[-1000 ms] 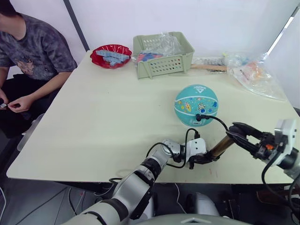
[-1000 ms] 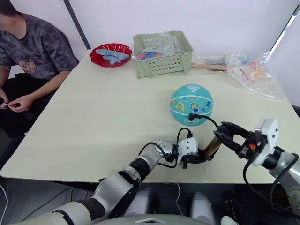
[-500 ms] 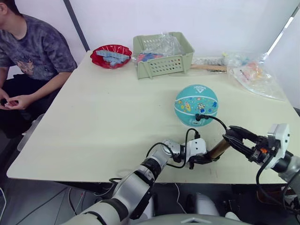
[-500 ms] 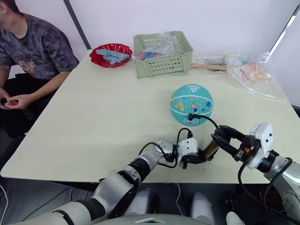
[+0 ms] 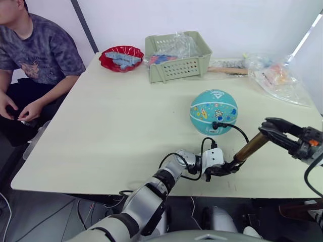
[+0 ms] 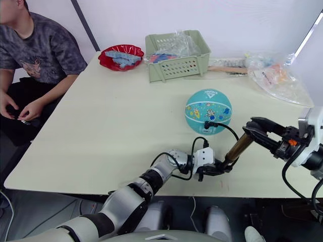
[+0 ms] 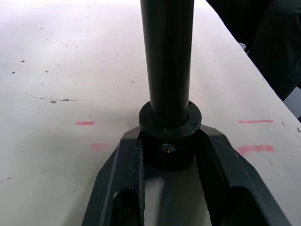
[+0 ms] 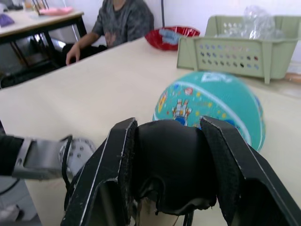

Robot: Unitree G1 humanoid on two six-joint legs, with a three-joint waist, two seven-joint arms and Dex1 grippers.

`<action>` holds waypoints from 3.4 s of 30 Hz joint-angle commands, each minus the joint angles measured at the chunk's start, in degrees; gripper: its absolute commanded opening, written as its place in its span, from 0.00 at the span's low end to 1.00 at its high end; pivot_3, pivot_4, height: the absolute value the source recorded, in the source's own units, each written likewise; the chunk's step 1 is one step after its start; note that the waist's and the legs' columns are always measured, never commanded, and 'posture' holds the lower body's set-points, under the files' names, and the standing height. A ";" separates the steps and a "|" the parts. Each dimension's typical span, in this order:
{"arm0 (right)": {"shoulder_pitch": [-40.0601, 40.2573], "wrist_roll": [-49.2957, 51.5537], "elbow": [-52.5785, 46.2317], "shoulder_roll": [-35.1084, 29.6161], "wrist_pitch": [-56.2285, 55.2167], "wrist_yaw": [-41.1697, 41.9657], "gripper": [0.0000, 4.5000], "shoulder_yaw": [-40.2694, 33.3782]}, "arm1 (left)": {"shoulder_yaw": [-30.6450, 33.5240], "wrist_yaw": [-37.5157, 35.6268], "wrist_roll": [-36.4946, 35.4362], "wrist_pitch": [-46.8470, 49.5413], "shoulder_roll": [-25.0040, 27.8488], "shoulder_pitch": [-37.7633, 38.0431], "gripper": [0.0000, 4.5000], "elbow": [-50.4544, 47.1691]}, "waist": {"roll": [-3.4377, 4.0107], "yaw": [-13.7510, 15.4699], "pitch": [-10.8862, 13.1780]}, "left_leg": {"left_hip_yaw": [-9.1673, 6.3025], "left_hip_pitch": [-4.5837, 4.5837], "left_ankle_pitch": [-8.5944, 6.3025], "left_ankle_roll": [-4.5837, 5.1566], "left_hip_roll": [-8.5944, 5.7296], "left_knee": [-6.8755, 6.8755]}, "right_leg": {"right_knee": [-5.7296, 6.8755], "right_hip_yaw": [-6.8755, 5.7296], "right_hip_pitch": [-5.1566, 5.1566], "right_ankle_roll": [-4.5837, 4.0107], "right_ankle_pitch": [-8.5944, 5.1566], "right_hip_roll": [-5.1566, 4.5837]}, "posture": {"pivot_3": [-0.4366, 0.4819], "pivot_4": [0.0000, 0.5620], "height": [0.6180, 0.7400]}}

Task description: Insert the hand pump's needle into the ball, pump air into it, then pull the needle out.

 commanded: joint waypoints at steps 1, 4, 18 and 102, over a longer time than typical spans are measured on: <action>-4.79 4.63 0.48 -2.24 -0.14 -3.04 0.36 -8.83 | -2.46 -0.26 4.21 3.46 2.81 3.48 0.25 6.28 | -0.06 0.00 0.10 | -0.01 0.00 0.00 0.00 0.00 0.01 | 0.01 0.00 0.00 0.00 0.00 0.01 | 0.48 0.27 0.98; -6.39 5.46 1.31 -4.06 1.16 -3.12 0.36 -10.72 | -2.44 -0.28 4.23 3.47 2.85 3.45 0.25 6.31 | -0.07 0.03 0.12 | -0.02 0.00 0.00 0.00 0.01 0.01 | 0.02 0.00 0.00 0.00 0.00 0.02 | 0.48 0.27 0.98; -2.51 -0.90 -0.79 -3.16 2.40 -1.27 0.36 -4.60 | -2.39 -0.23 4.26 3.55 2.82 3.42 0.25 6.29 | -0.34 -0.03 -0.02 | -0.02 0.02 0.00 0.00 0.02 0.02 | 0.02 0.01 0.02 -0.01 0.00 0.05 | 0.48 0.27 0.98; 7.95 -20.92 4.81 9.41 -11.13 1.00 0.36 14.77 | -2.17 1.03 4.10 3.52 2.80 3.46 0.25 6.43 | -0.81 -0.14 -0.46 | -0.08 0.11 0.00 -0.01 0.07 0.02 | 0.03 0.02 0.08 -0.01 -0.01 0.11 | 0.48 0.27 0.98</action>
